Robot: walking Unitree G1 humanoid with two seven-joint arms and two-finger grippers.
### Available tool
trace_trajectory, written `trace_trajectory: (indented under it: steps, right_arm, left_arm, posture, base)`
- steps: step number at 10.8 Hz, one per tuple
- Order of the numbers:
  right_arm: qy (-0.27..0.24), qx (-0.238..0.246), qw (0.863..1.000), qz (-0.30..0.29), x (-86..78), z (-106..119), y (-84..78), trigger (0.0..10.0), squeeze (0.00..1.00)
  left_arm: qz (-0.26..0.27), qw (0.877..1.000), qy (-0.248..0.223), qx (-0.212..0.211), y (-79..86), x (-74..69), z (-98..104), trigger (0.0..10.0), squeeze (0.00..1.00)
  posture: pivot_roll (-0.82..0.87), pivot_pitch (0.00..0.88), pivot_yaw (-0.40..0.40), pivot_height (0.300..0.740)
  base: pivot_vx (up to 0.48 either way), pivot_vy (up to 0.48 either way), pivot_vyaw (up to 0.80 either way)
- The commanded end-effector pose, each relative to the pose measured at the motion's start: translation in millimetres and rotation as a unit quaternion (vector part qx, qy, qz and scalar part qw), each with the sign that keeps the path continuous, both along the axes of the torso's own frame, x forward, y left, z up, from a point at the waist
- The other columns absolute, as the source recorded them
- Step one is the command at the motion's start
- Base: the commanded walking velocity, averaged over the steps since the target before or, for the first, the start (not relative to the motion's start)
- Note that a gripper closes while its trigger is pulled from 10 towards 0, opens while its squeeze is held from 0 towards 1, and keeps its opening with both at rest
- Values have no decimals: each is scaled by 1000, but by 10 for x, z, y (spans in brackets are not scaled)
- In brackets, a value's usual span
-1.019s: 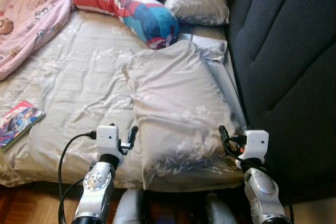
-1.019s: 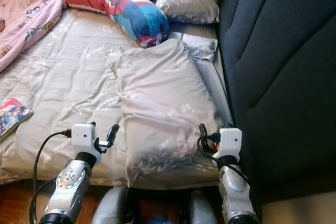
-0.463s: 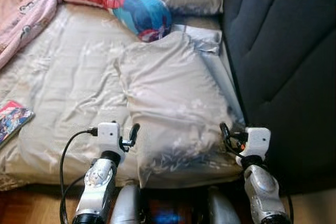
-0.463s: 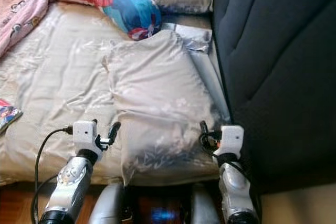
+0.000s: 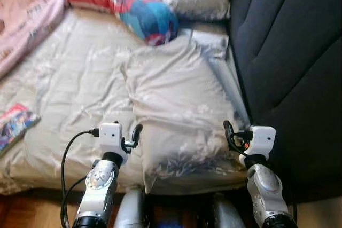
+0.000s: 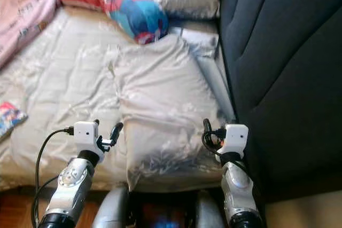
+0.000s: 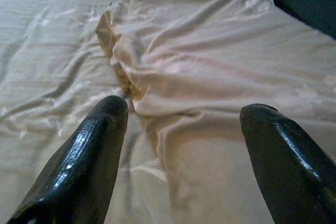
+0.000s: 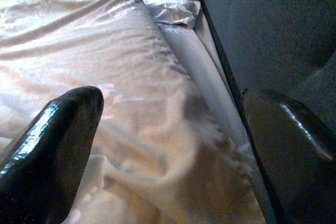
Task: Clean up the room
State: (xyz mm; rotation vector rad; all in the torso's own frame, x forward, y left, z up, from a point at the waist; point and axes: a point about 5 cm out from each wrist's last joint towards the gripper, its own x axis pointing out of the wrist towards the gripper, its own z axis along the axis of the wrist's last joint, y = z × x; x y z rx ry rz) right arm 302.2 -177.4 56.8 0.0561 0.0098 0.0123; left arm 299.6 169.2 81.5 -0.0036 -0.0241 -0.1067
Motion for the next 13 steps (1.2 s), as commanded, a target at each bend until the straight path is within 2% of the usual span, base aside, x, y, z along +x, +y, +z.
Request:
trace_trajectory:
  steps: [1,3,5,7,10,13]
  right_arm:
    - [5,13,1000,-11,-30,-47,-18,10000,0]
    - [5,12,1000,-13,-29,-48,-25,10000,0]
    - [32,4,998,-45,-13,-98,-97,10000,0]
    - [14,10,999,-42,1,-50,-95,10000,0]
    - [21,7,999,-36,-11,-79,-92,10000,0]
    - [31,4,999,-42,-2,-98,-103,10000,0]
  left_arm:
    - [-1,1000,10,-4,3,-13,-28,10000,0]
    - [-3,1000,11,-4,0,-14,-35,10000,0]
    - [-6,1000,12,-4,-8,-14,-39,10000,0]
    - [-4,1000,11,-3,-3,-2,-30,10000,0]
    - [2,1000,15,-5,5,-9,-50,10000,0]
    - [2,1000,16,-4,9,-6,-51,10000,0]
  posture:
    - [51,179,18,684]
    - [50,170,19,684]
    - [51,161,19,704]
    - [49,173,15,714]
    - [51,187,8,714]
    - [57,195,5,714]
  base:
    - [0,0,0]
    - [0,0,0]
    - [0,0,0]
    - [0,0,0]
    - [0,0,0]
    - [292,0,0]
